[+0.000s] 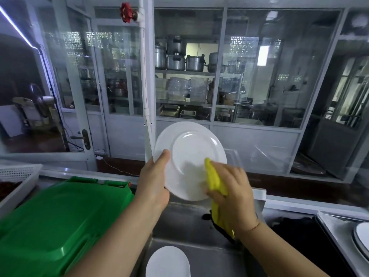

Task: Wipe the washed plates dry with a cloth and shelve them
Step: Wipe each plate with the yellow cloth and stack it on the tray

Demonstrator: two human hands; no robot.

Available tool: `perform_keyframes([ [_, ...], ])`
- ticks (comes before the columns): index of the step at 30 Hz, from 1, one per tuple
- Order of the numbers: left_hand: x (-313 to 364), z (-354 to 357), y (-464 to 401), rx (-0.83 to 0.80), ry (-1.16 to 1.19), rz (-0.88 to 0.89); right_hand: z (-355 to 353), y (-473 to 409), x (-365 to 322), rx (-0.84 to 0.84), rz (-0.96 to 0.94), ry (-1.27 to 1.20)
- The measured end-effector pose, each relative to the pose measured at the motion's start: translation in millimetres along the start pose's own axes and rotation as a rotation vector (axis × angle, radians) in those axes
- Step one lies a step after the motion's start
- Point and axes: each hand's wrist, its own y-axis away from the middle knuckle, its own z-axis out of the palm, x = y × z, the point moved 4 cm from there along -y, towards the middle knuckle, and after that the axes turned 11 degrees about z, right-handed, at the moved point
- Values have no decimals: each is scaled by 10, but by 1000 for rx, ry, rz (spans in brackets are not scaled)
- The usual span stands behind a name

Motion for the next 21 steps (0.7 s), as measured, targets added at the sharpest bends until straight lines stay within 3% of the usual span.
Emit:
perform_keyframes([
  [2, -17, -22, 31, -30, -11, 41, -29, -155, 99, -8, 221, -1],
  [4, -41, -8, 80, -71, -38, 69, 3, -292, 83, -26, 270, 131],
  [8, -57, 56, 116, -100, -69, 96, 136, -404, -148, 6, 88, 351],
  [15, 31, 11, 12, -88, -78, 97, 219, -65, -280, -124, -289, 250],
  [18, 97, -30, -26, -96, -96, 117, 109, 88, -50, -164, -327, 270],
  [21, 143, -51, -28, -119, -114, 126, -26, 36, 215, -137, -248, 345],
])
